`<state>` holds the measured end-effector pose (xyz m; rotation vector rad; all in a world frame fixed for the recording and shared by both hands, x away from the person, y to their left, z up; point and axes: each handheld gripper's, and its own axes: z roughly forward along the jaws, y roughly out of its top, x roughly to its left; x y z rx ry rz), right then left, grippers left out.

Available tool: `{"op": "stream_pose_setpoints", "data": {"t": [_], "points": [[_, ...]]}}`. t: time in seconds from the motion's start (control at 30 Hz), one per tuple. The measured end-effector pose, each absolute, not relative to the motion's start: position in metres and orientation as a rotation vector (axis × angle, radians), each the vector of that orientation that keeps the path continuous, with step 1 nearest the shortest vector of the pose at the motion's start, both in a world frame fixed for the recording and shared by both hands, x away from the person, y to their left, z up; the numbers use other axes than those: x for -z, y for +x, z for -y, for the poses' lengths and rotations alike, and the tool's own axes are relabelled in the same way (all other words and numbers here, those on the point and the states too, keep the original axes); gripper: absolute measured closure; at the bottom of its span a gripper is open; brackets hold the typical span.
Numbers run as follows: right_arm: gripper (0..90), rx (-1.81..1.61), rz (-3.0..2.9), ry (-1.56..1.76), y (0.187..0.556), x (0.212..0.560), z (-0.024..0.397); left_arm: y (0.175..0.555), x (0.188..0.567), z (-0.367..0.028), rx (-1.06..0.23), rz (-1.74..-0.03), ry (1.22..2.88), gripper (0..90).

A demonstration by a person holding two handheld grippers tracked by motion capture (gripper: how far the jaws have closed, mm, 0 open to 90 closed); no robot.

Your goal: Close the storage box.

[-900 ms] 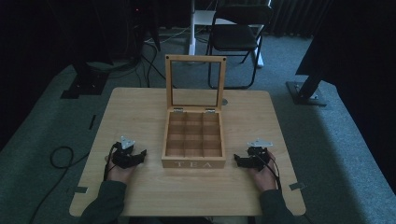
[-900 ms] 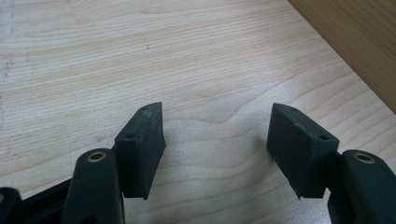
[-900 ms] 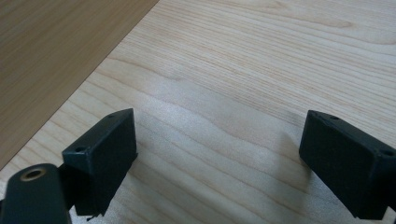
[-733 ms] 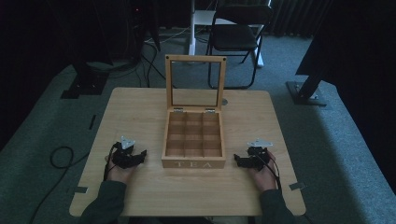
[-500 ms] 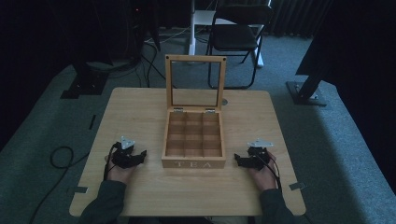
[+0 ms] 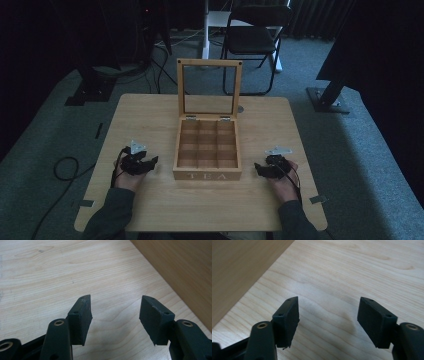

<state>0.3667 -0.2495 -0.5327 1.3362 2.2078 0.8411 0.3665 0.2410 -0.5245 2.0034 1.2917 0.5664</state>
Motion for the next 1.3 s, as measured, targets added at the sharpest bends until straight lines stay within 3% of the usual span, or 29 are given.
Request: {"op": "stream_pose_setpoints", "data": {"t": [0.13,0.3,1.3], "points": [[42.2,-0.898,-2.206,1.350,0.368,0.524,0.254,0.369,0.520,-0.239,-0.577,-1.274,2.014,44.9],[45.8,-0.933,-2.196,1.342,0.370,0.512,0.252,0.373,0.513,-0.238,-0.574,-1.255,2.010,46.7],[50.0,-0.923,-2.197,1.199,0.409,0.467,0.224,0.398,0.485,-0.239,-0.577,-1.218,1.974,48.3]]}}
